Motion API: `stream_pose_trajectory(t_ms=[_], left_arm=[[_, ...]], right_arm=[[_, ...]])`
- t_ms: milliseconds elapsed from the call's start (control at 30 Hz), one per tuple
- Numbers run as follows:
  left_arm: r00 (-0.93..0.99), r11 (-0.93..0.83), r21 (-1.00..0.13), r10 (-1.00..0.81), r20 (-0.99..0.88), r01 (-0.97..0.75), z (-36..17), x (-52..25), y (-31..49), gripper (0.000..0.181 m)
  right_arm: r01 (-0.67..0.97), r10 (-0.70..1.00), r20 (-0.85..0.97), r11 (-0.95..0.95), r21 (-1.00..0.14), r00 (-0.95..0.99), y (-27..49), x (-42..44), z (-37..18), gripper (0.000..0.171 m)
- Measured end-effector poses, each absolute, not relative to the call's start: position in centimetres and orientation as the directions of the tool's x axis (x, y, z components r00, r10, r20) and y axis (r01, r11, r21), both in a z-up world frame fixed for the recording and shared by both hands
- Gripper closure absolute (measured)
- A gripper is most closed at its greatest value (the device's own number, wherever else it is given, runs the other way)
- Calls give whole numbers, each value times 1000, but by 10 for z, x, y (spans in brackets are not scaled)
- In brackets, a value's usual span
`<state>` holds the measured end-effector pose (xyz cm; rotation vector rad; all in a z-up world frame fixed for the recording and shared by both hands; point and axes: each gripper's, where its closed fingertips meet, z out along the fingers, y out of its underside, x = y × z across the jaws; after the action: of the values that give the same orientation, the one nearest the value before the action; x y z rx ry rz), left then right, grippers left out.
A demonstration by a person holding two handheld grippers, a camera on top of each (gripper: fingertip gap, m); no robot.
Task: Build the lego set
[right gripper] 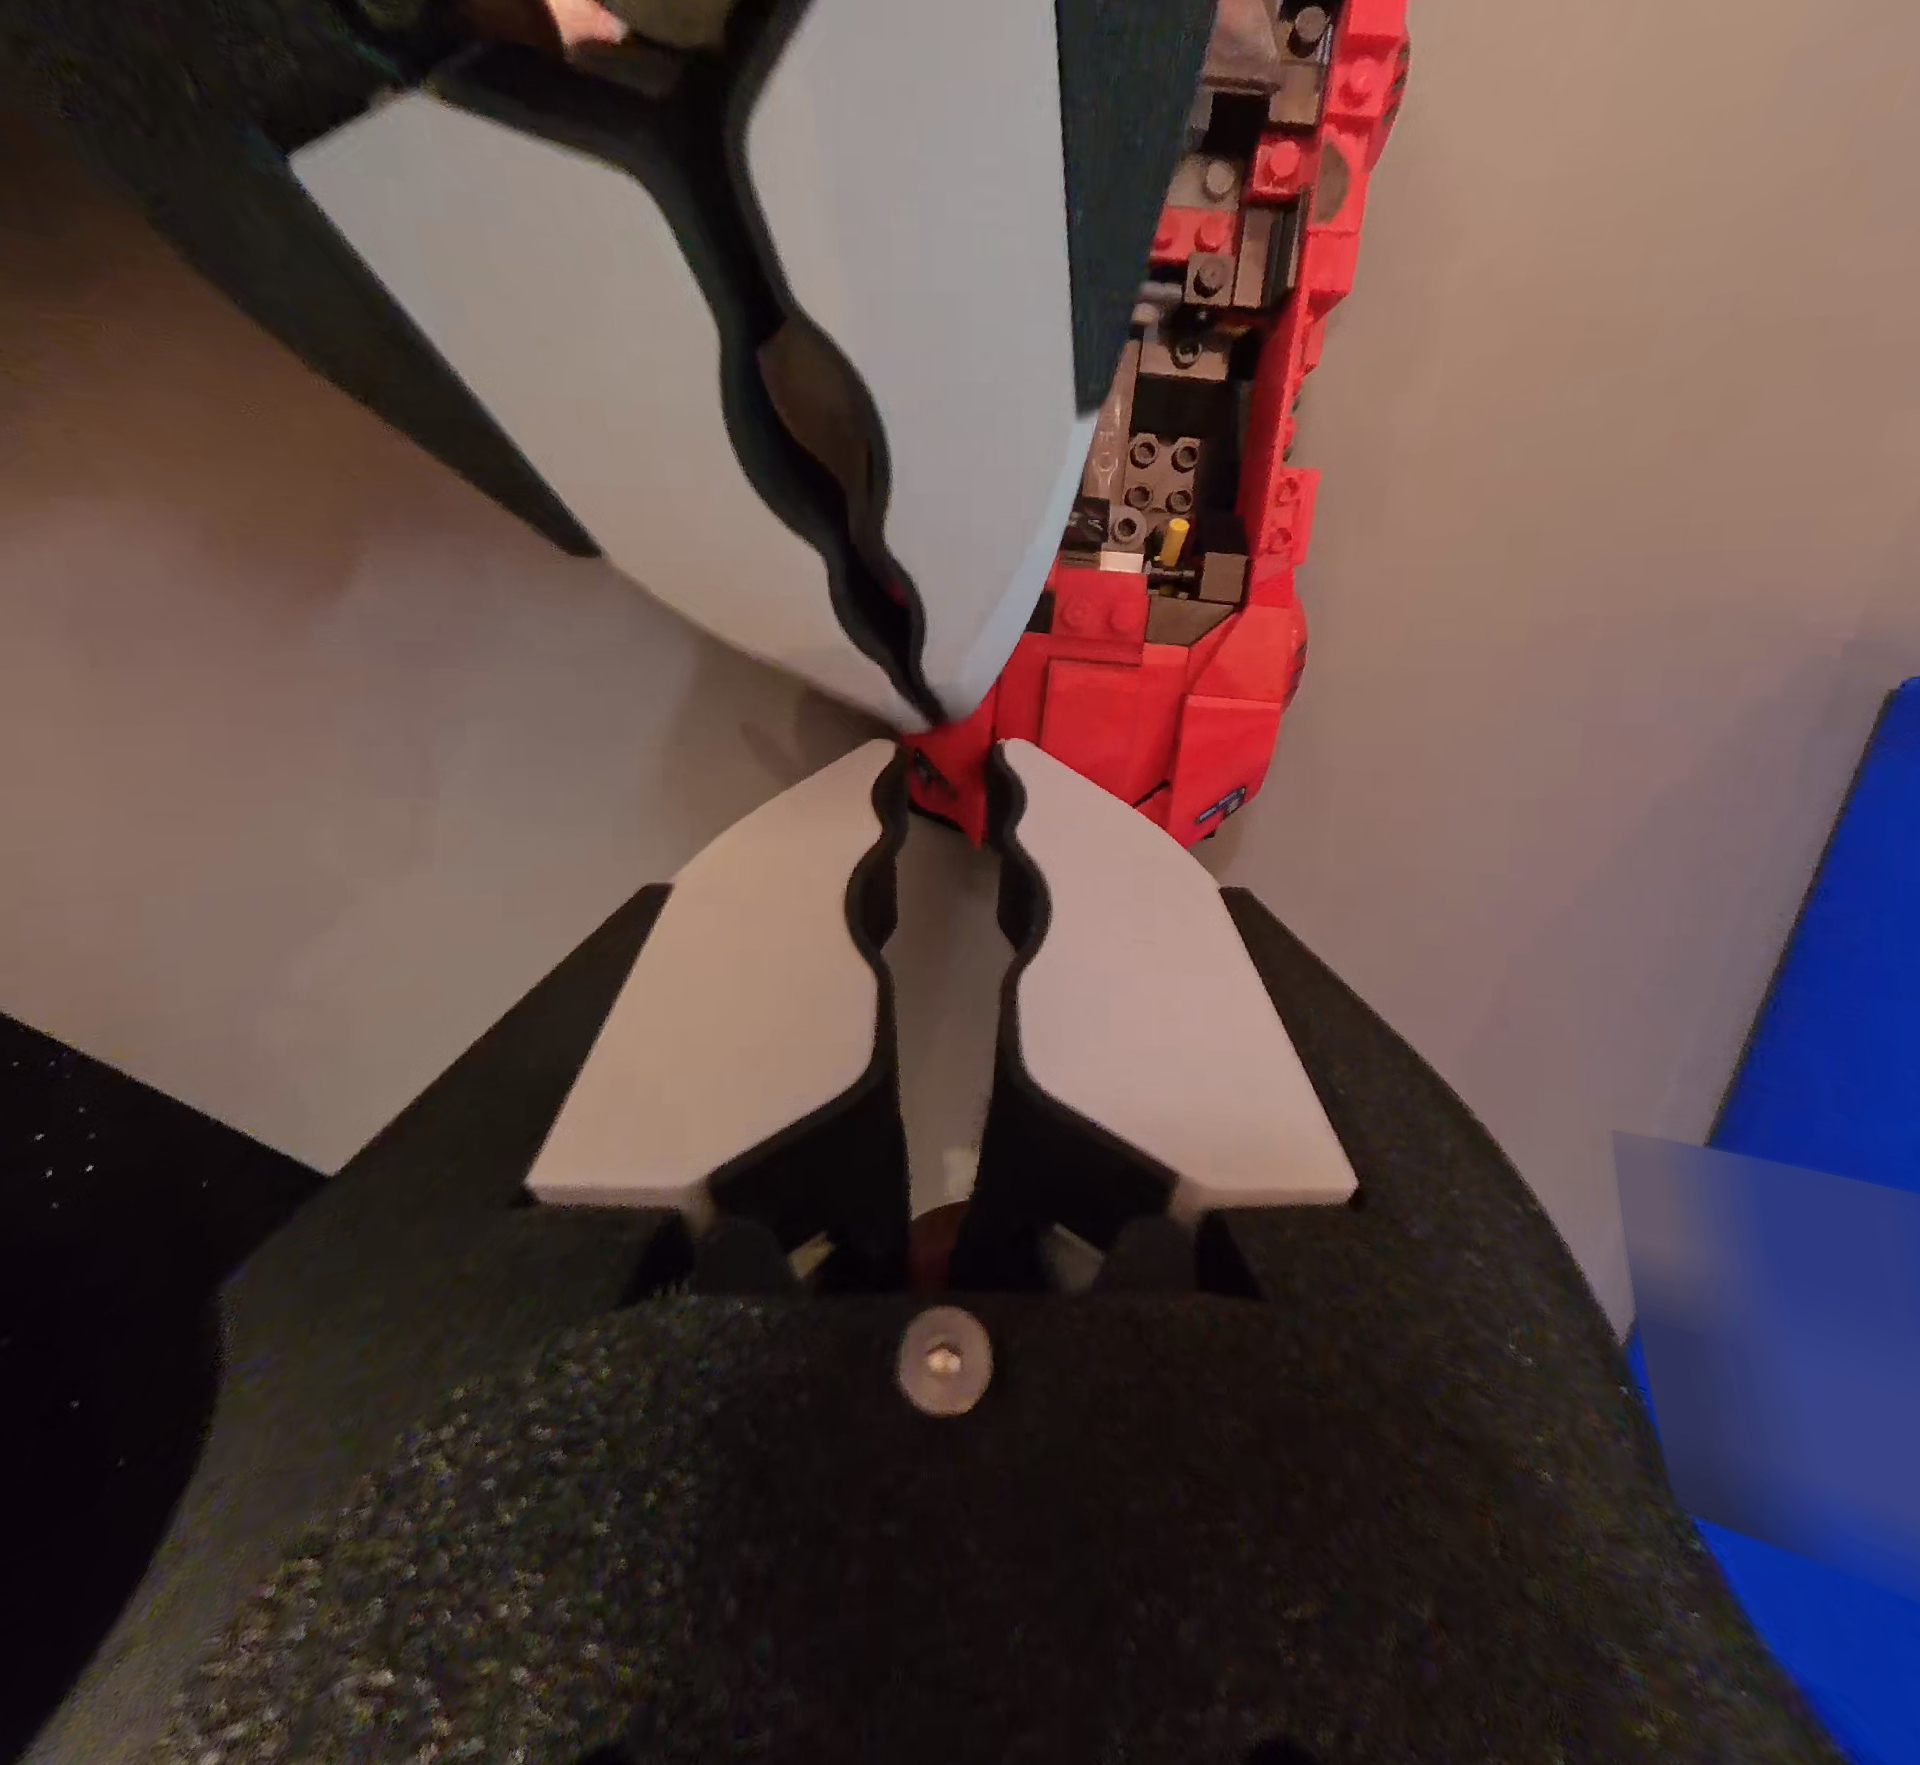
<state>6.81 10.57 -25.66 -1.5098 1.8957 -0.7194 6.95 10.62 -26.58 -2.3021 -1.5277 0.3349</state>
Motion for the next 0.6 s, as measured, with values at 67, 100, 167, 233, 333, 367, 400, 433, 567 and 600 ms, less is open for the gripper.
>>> stream_pose_trajectory(t_ms=[67, 100, 167, 233, 333, 367, 400, 433, 567, 600], left_arm=[[-173, 210, -736, -977, -128, -643, -257, 69, 105, 181], [-170, 206, -735, -978, -124, -647, -257, 69, 106, 181], [-164, 198, -723, -979, -118, -661, -257, 66, 108, 181], [-159, 190, -723, -981, -112, -665, -257, 66, 109, 181], [-142, 179, -727, -983, -113, -663, -256, 65, 112, 181], [-134, 178, -729, -984, -118, -661, -256, 64, 114, 181], [-131, 177, -728, -984, -120, -662, -255, 63, 115, 181], [-131, 176, -726, -984, -118, -664, -255, 62, 115, 181], [-122, 179, -725, -984, -131, -665, -253, 59, 118, 181], [-120, 181, -727, -984, -136, -662, -251, 58, 118, 181]], right_arm=[[837, 920, 14, -348, -422, 390, 107, 68, -266, 157], [832, 917, 13, -355, -426, 398, 107, 67, -266, 157], [821, 914, 10, -359, -443, 406, 109, 65, -266, 157], [817, 912, 1, -367, -446, 410, 110, 64, -266, 157], [817, 917, -11, -361, -450, 399, 109, 63, -265, 146], [820, 917, -5, -358, -446, 398, 109, 66, -264, 143], [826, 919, 8, -351, -441, 394, 110, 70, -262, 141], [830, 921, 17, -342, -440, 388, 111, 74, -260, 140], [820, 928, -19, -338, -462, 372, 112, 85, -255, 147], [817, 932, -25, -329, -474, 361, 112, 87, -253, 154]])
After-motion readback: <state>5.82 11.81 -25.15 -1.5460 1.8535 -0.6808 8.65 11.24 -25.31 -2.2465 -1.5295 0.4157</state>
